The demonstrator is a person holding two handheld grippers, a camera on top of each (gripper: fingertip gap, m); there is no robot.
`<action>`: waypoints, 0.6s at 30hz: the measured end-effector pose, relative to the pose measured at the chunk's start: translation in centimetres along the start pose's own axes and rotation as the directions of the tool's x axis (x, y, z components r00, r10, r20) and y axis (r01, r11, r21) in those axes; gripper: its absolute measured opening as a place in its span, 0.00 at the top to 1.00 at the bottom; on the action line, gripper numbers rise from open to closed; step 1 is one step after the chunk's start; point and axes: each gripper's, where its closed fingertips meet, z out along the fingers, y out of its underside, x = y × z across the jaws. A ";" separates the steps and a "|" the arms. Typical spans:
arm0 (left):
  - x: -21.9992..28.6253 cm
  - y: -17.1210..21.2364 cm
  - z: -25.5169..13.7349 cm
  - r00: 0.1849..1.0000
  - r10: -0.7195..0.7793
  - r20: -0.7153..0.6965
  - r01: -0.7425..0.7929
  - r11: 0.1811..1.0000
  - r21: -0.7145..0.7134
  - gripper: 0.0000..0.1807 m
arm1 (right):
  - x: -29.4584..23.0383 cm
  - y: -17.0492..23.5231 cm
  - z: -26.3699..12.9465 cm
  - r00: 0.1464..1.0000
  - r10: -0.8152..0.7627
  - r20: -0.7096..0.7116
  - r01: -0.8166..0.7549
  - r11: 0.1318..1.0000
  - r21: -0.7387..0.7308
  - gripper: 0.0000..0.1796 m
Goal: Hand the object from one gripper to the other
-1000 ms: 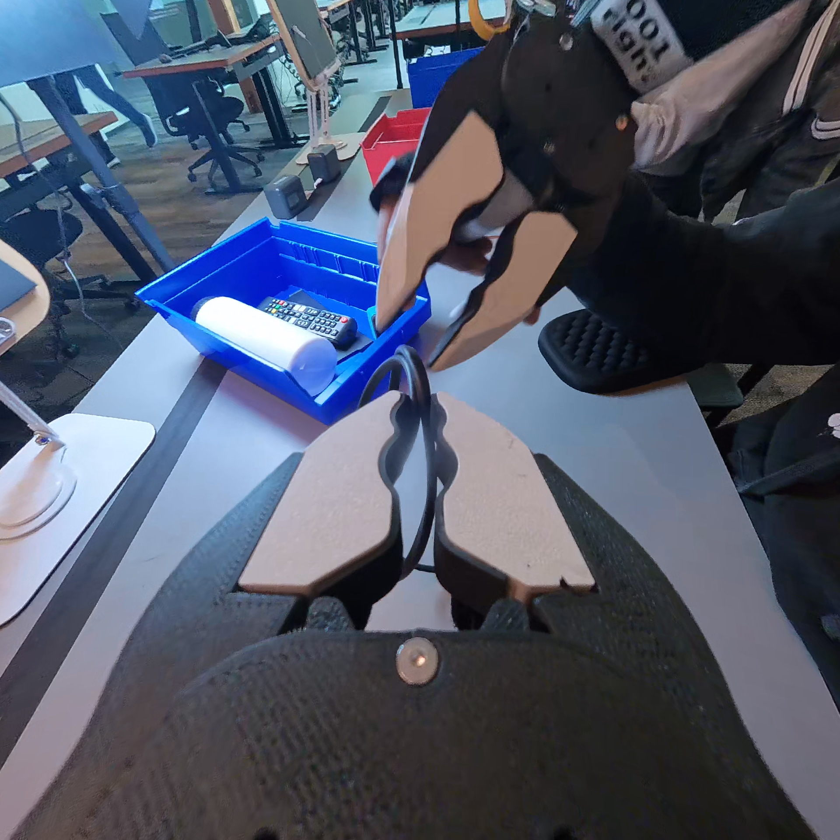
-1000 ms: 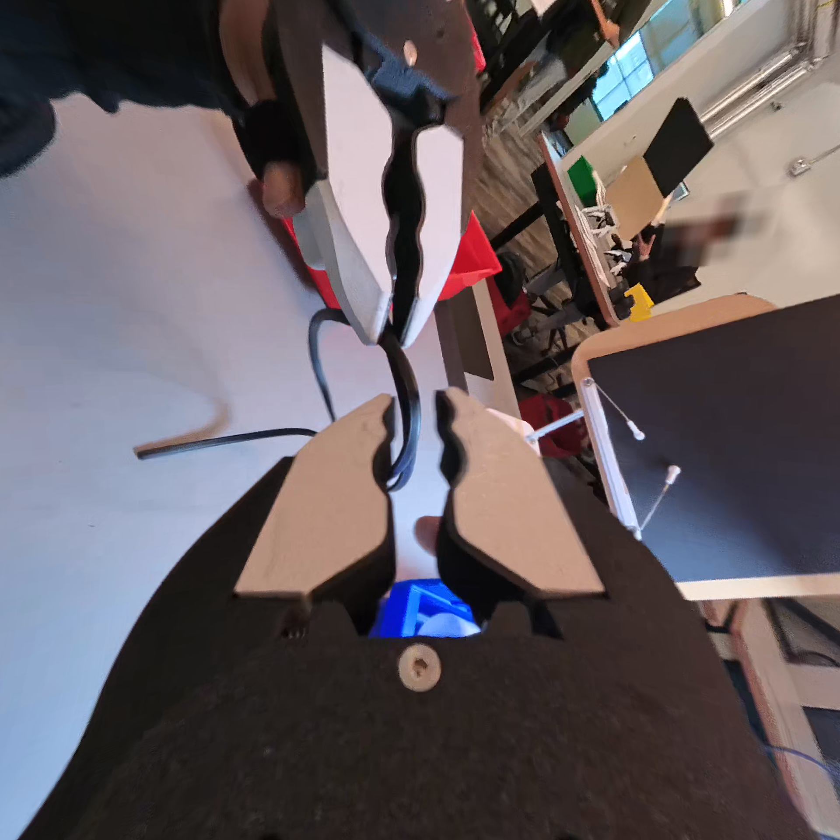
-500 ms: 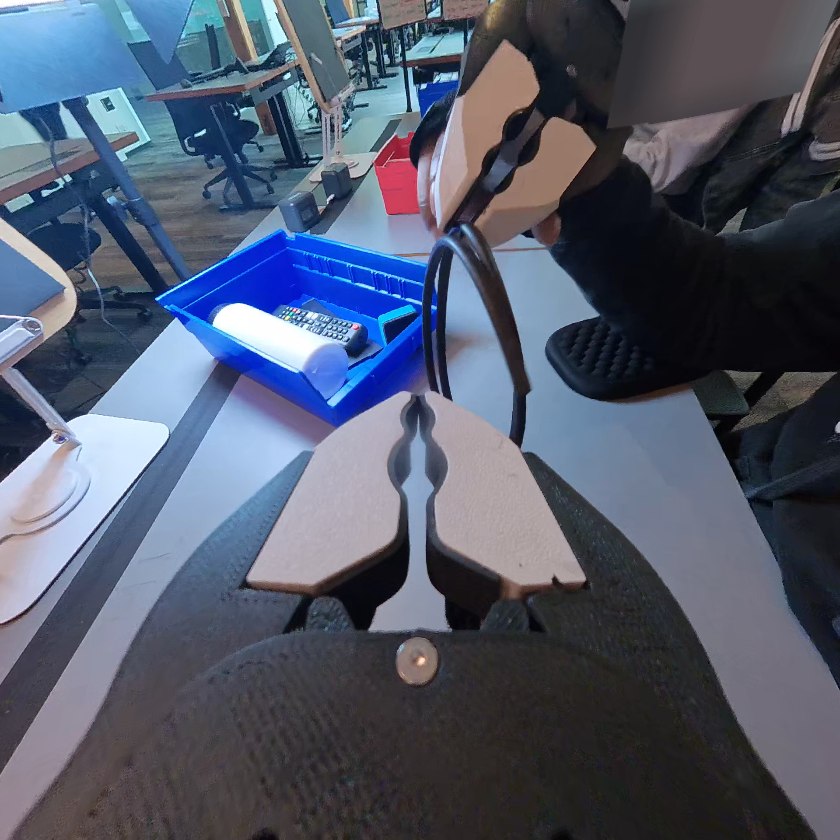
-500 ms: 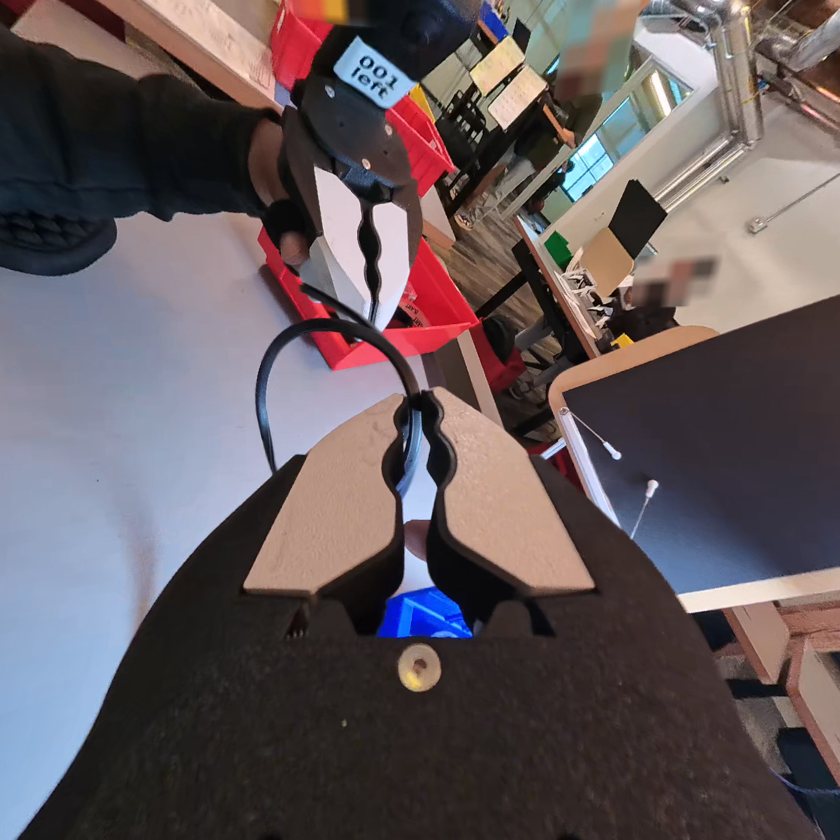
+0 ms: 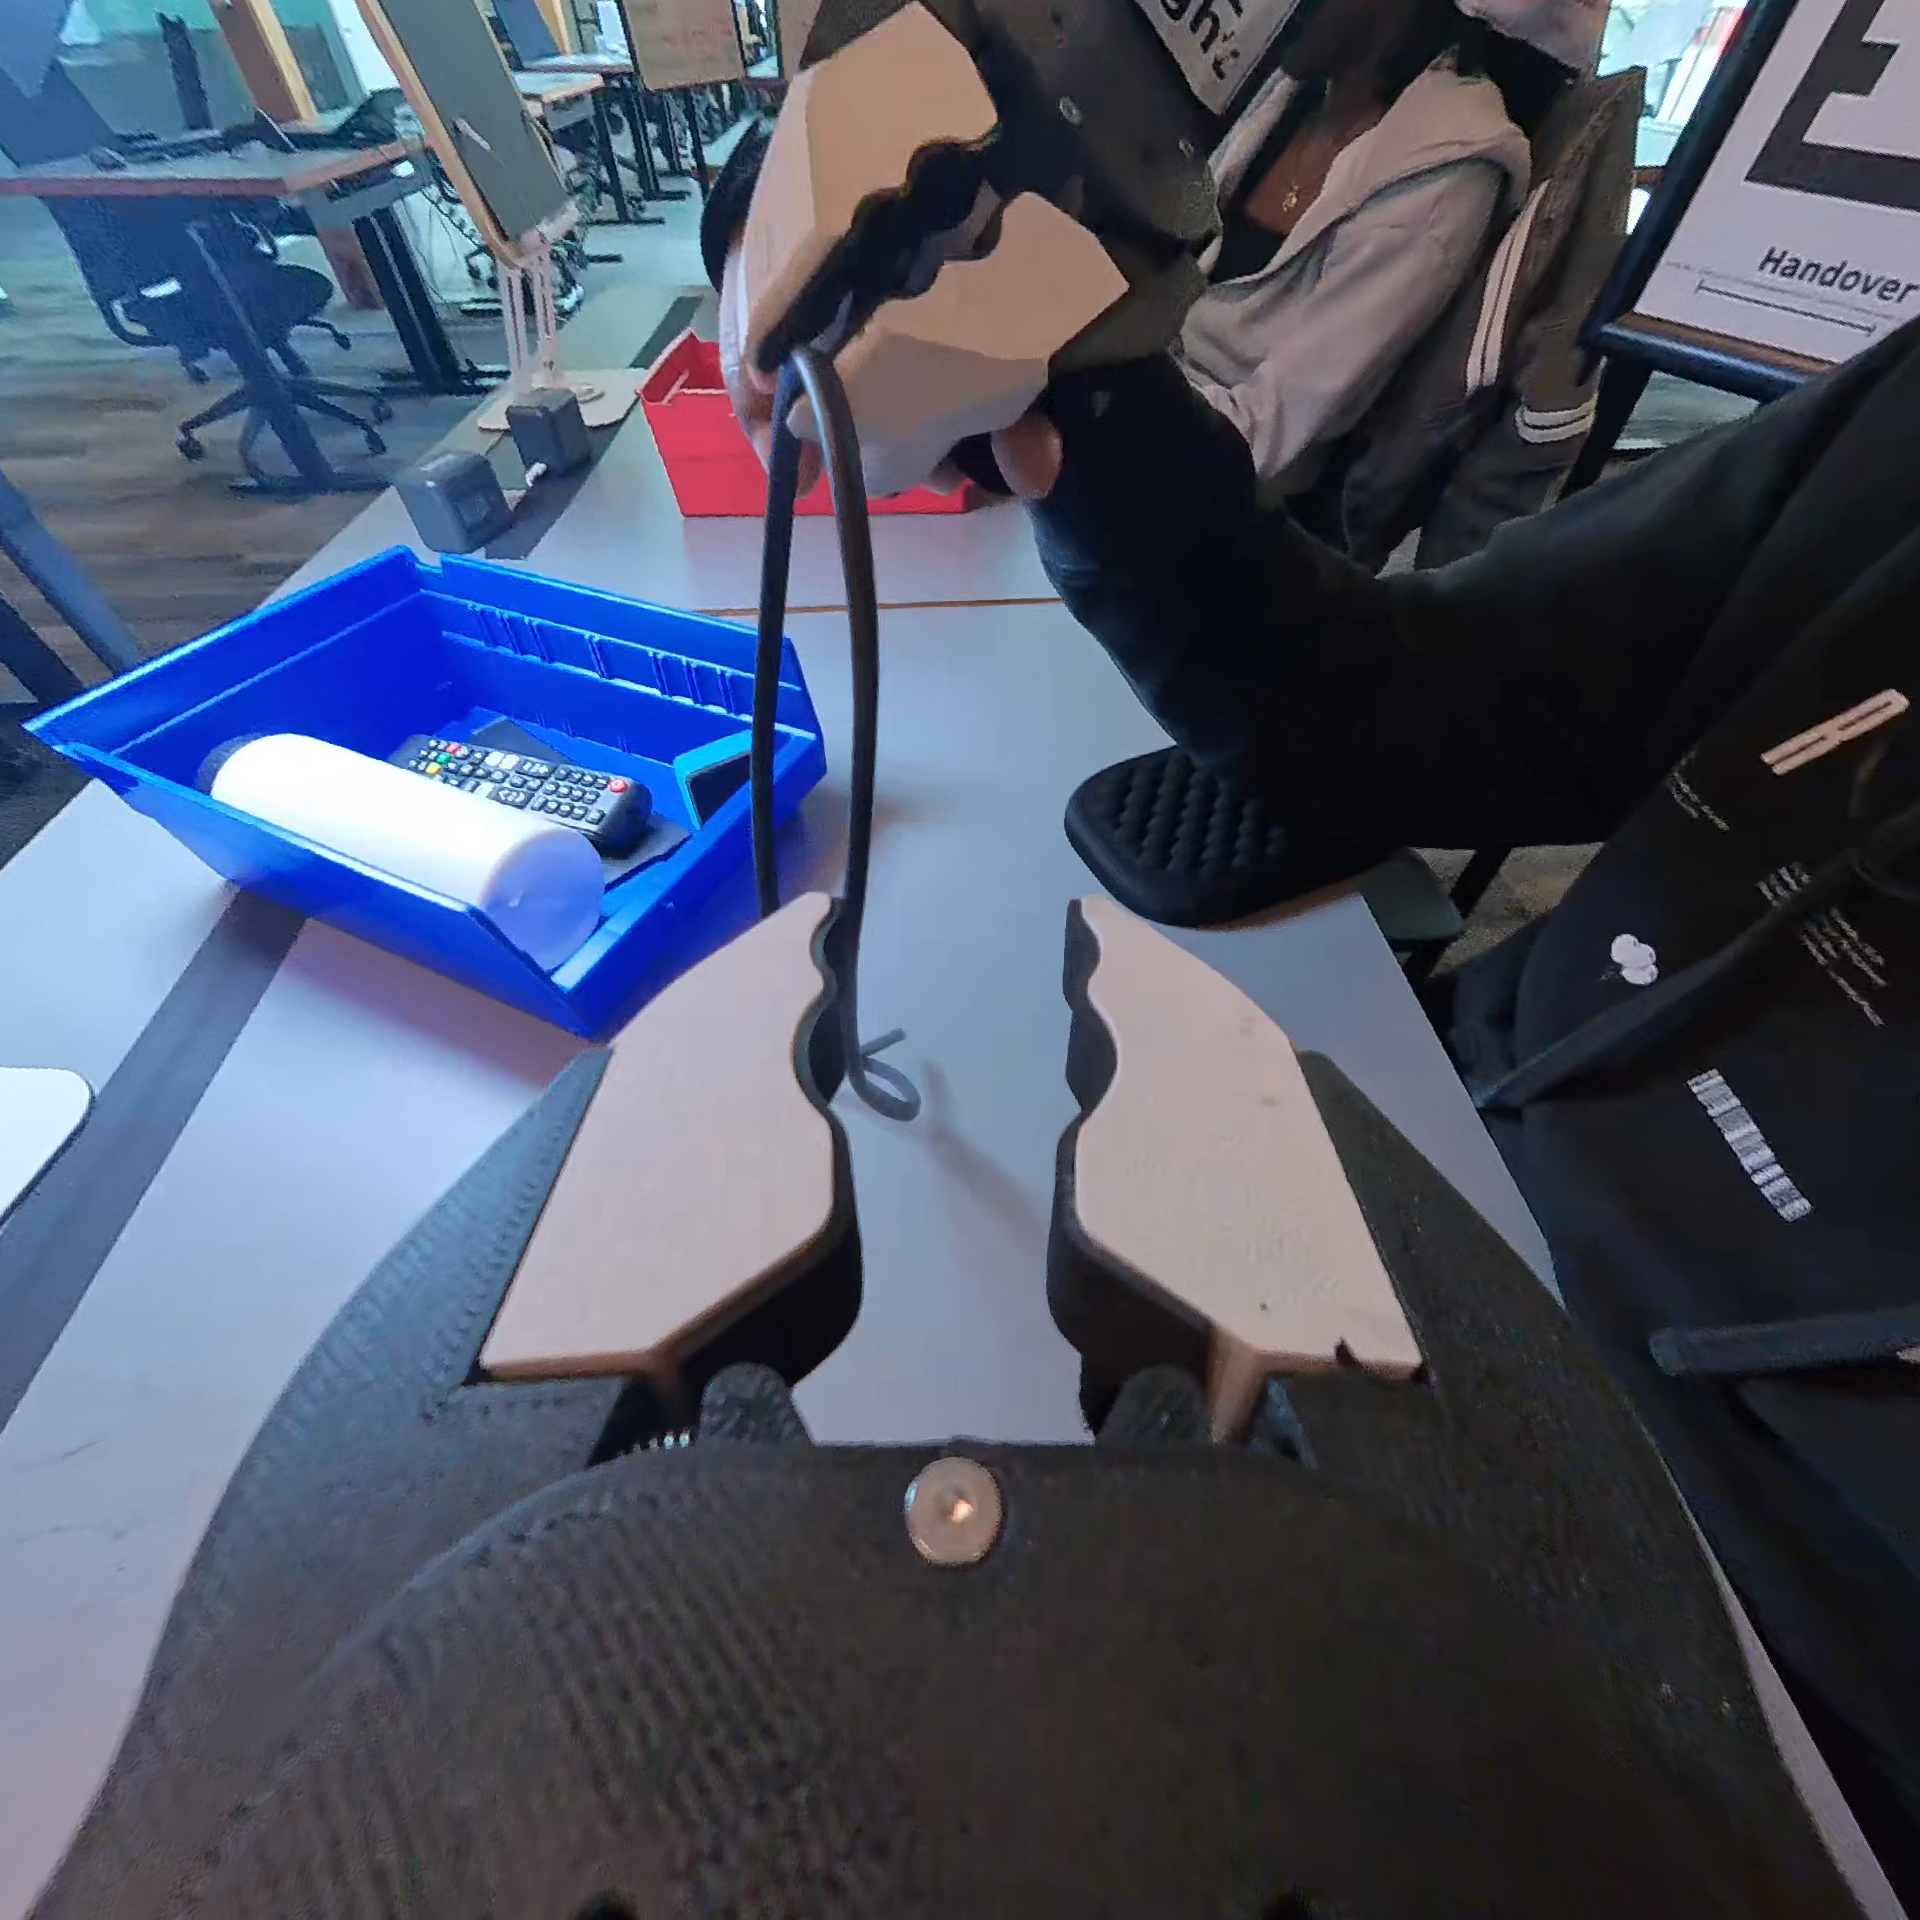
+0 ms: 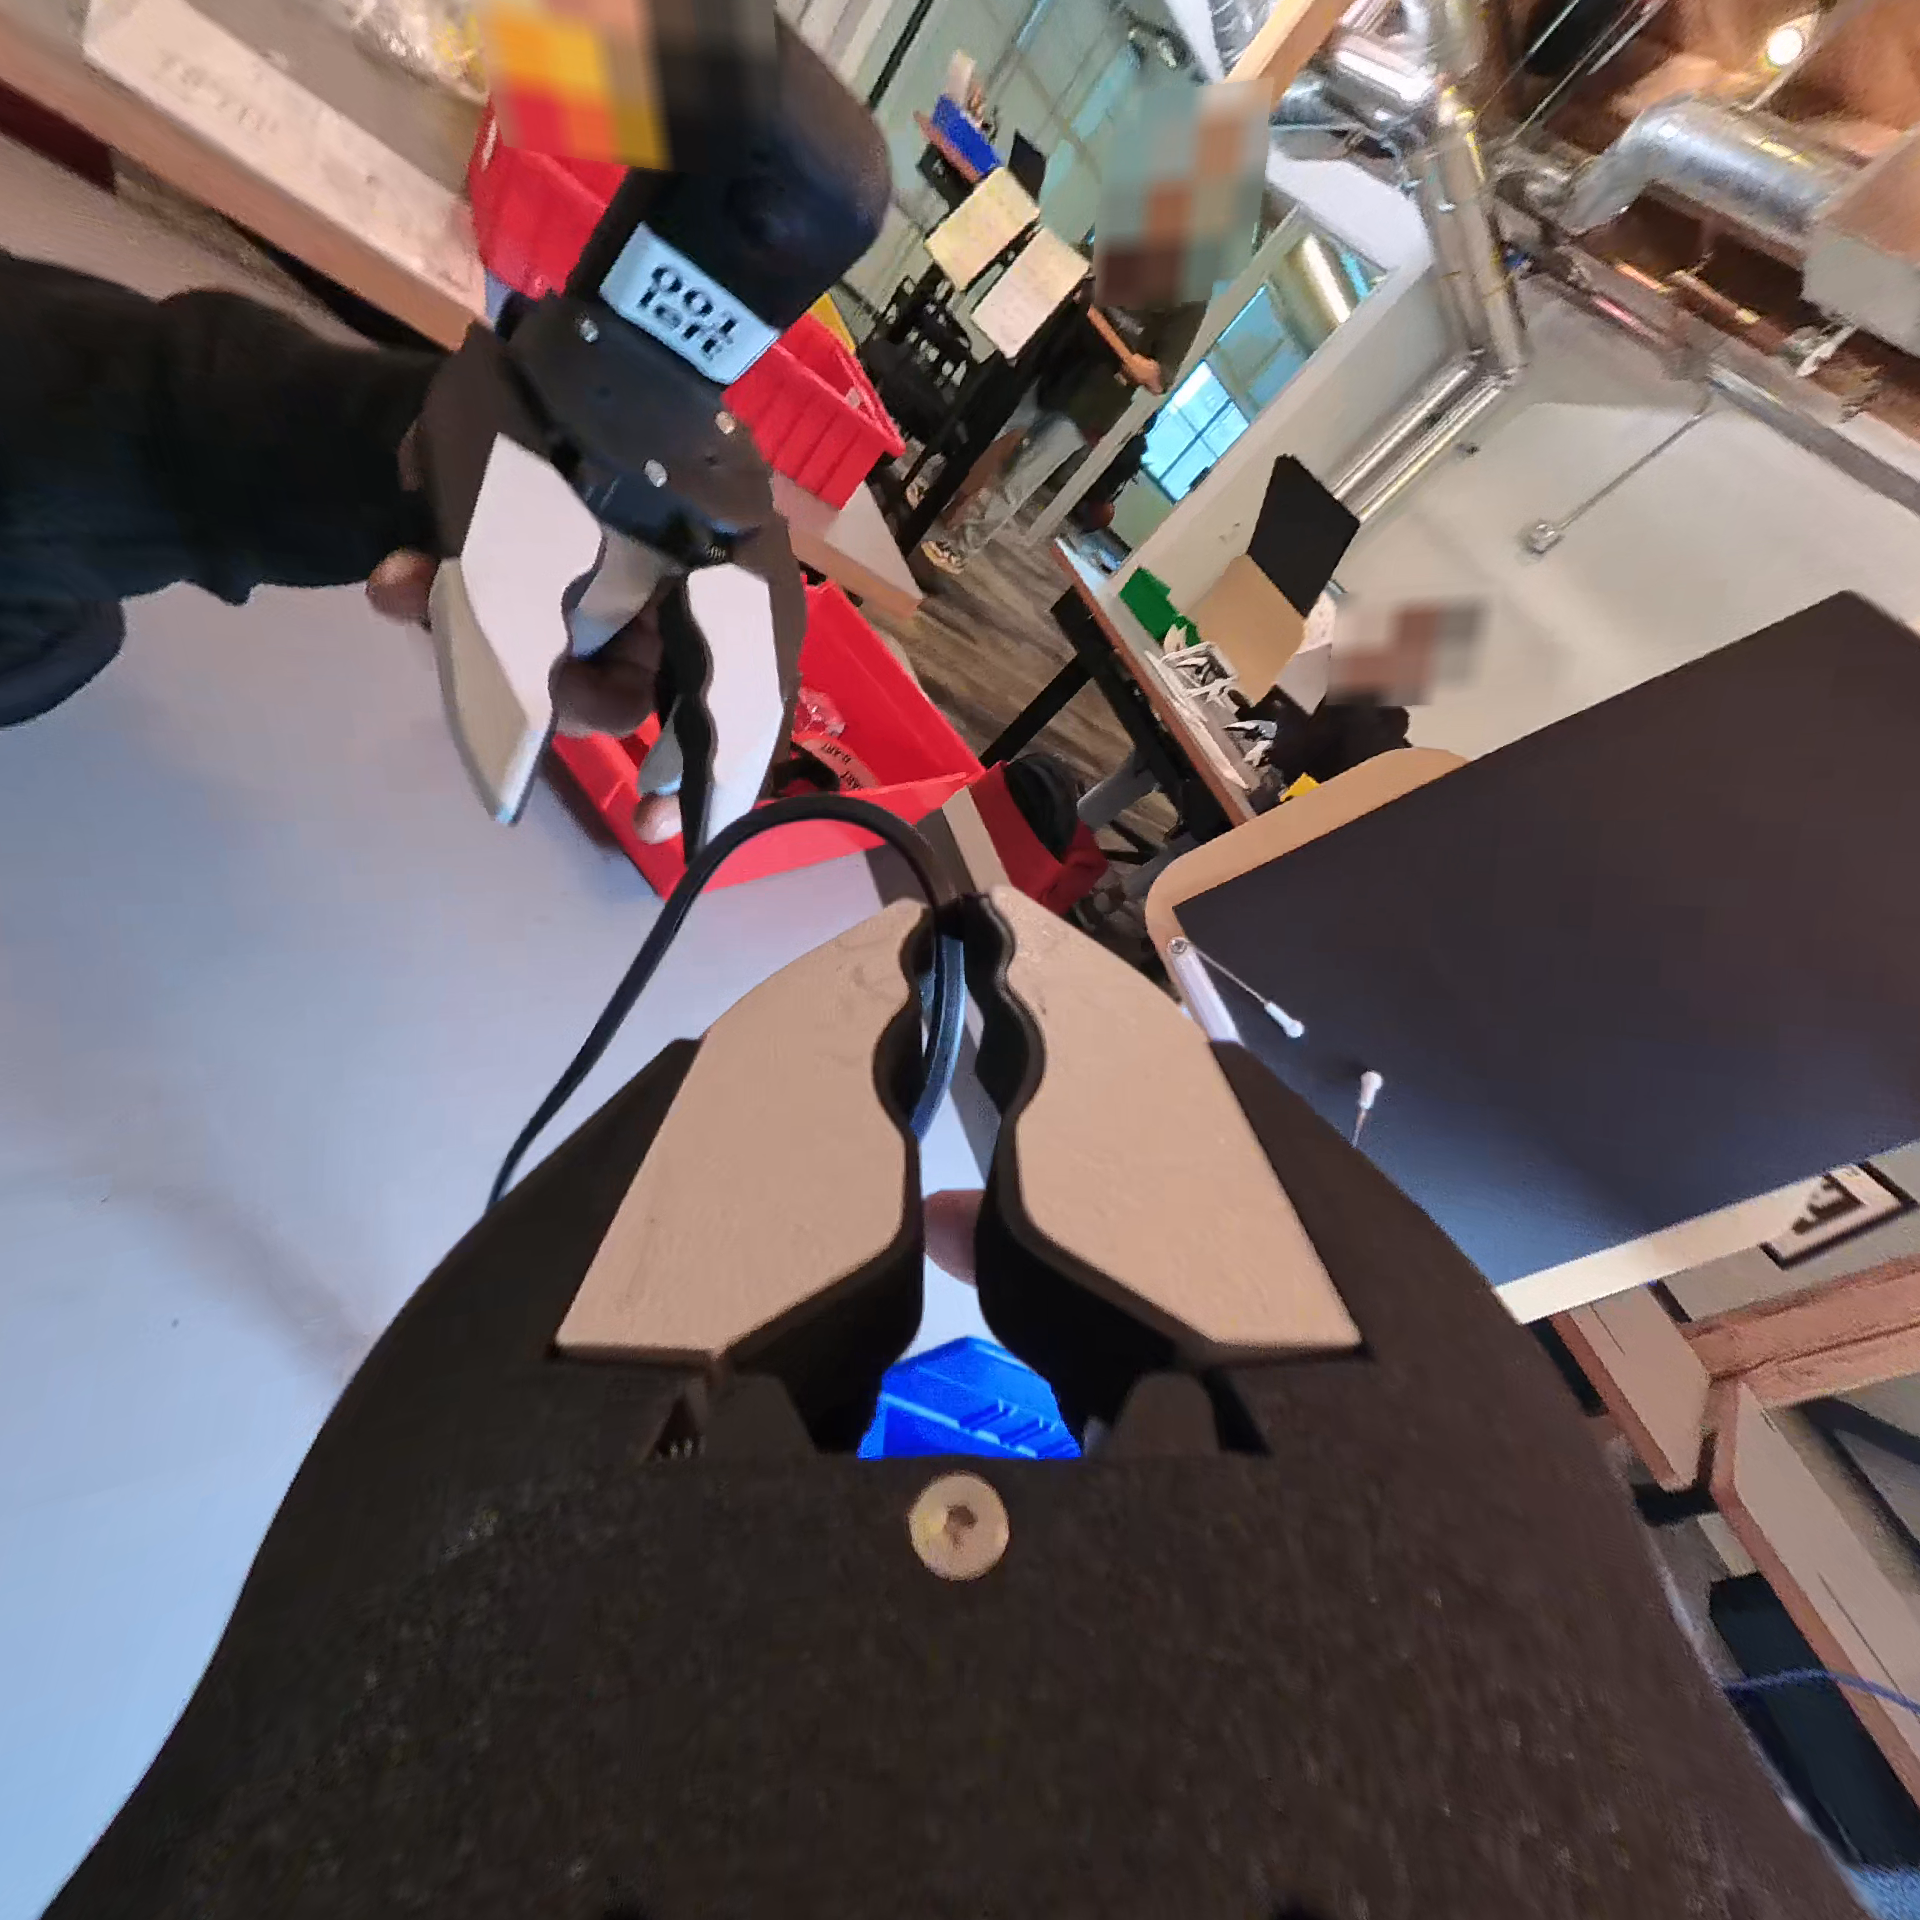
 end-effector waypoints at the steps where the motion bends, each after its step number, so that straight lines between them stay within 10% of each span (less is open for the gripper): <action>1: 0.0 -0.3 0.4 1.000 0.004 0.015 -0.004 1.000 0.011 0.78 | 0.1 -0.3 0.0 1.000 0.004 -0.012 -0.004 1.000 0.009 0.97; 8: -2.5 1.8 2.0 0.957 0.174 0.232 -0.137 0.977 -0.165 0.96 | 2.5 -1.9 -1.8 0.990 0.032 -0.134 -0.024 0.998 0.065 0.97; 18: -2.2 5.3 9.7 0.989 -0.078 0.124 0.082 0.996 -0.030 0.79 | 4.3 -3.1 -3.5 0.972 0.086 -0.217 -0.063 0.991 0.114 0.97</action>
